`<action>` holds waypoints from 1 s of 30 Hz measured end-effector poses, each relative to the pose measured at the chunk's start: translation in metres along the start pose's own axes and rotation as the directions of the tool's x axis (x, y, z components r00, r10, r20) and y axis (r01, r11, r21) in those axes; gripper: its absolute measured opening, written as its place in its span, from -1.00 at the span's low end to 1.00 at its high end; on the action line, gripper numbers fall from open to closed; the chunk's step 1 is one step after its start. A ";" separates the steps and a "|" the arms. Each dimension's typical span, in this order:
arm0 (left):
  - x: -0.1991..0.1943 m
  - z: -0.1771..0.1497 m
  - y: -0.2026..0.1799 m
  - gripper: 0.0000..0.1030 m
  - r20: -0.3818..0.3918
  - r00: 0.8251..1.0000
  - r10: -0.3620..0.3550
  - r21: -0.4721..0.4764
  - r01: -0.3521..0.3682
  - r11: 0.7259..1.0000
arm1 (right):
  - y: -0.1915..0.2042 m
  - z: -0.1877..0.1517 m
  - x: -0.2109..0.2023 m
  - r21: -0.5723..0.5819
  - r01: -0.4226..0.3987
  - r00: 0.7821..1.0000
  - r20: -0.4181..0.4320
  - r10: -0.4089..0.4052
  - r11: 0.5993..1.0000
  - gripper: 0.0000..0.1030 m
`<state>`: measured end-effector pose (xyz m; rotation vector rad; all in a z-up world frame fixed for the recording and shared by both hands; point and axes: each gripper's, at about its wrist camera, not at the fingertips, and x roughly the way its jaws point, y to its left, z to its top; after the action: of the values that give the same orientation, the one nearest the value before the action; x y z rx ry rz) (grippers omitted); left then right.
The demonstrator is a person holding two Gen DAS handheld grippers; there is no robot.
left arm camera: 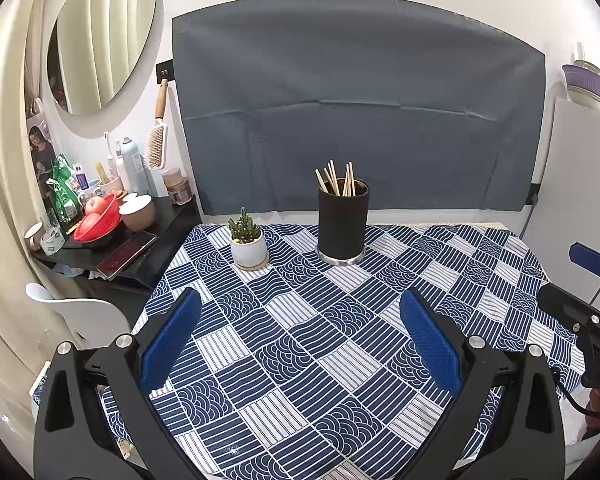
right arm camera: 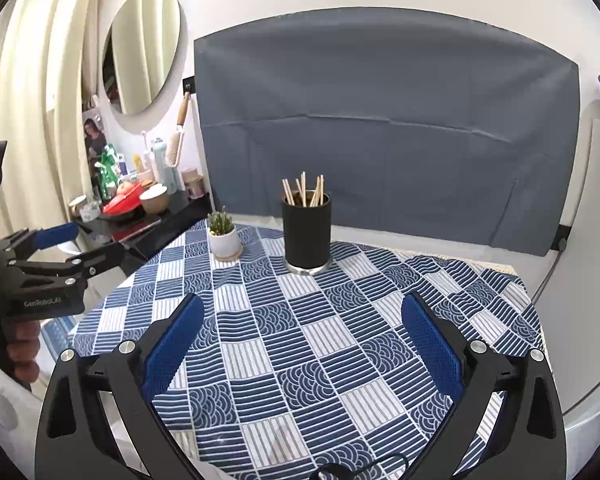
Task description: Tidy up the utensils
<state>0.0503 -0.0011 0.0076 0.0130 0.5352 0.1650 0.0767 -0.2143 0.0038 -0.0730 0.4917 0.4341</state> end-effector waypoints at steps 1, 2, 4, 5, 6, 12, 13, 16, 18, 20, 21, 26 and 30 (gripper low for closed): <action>0.000 0.001 0.000 0.89 0.003 1.000 0.000 0.001 0.000 1.000 | 0.001 0.000 0.000 -0.006 0.003 1.000 0.001 -0.003 1.000 0.85; 0.000 0.001 0.001 0.89 0.005 1.000 -0.001 0.006 0.001 1.000 | 0.002 0.001 0.000 -0.011 0.008 1.000 0.002 -0.008 1.000 0.84; 0.000 0.000 0.002 0.89 0.009 1.000 0.000 0.010 0.000 1.000 | 0.003 0.001 0.000 -0.021 0.019 1.000 0.010 -0.019 1.000 0.84; 0.000 -0.001 0.003 0.89 0.009 1.000 -0.001 0.009 0.001 1.000 | 0.005 0.001 0.000 -0.023 0.021 1.000 0.011 -0.021 0.999 0.84; 0.001 -0.001 0.004 0.89 0.005 1.000 -0.006 0.006 0.006 1.000 | 0.005 0.000 0.000 -0.024 0.021 1.000 0.011 -0.021 0.999 0.84; 0.001 -0.001 0.007 0.89 0.008 1.000 -0.015 0.010 0.015 1.000 | 0.010 0.002 -0.002 -0.031 0.033 0.999 0.032 -0.032 0.999 0.85; 0.001 -0.001 0.007 0.89 0.010 1.000 -0.014 0.014 0.014 1.000 | 0.010 0.002 -0.003 -0.033 0.036 0.999 0.033 -0.035 0.999 0.84; 0.001 -0.001 0.007 0.89 0.013 1.000 -0.017 0.020 0.017 1.000 | 0.012 0.001 -0.004 -0.041 0.051 0.998 0.039 -0.049 0.998 0.84; 0.001 -0.002 0.007 0.89 0.009 1.000 -0.022 0.023 0.022 1.000 | 0.012 0.001 -0.004 -0.036 0.059 0.998 0.040 -0.058 0.998 0.85; 0.001 -0.003 0.008 0.89 0.007 1.000 -0.026 0.020 0.026 0.999 | 0.013 0.000 -0.003 -0.037 0.058 0.998 0.034 -0.057 0.998 0.84; 0.001 -0.003 0.009 0.89 0.006 1.000 -0.031 0.019 0.031 0.999 | 0.013 0.000 -0.002 -0.038 0.056 0.998 0.034 -0.055 0.998 0.84; 0.004 -0.003 0.011 0.89 -0.011 0.998 -0.060 0.017 0.060 0.998 | 0.019 0.001 -0.001 -0.055 0.053 0.998 0.033 -0.052 0.997 0.85; 0.005 -0.004 0.012 0.89 -0.014 0.998 -0.060 0.021 0.060 0.998 | 0.022 0.000 -0.002 -0.056 0.063 0.997 0.035 -0.061 0.996 0.85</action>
<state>0.0500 0.0117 0.0022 0.0163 0.5504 0.1012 0.0661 -0.1955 0.0058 -0.1353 0.4427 0.3876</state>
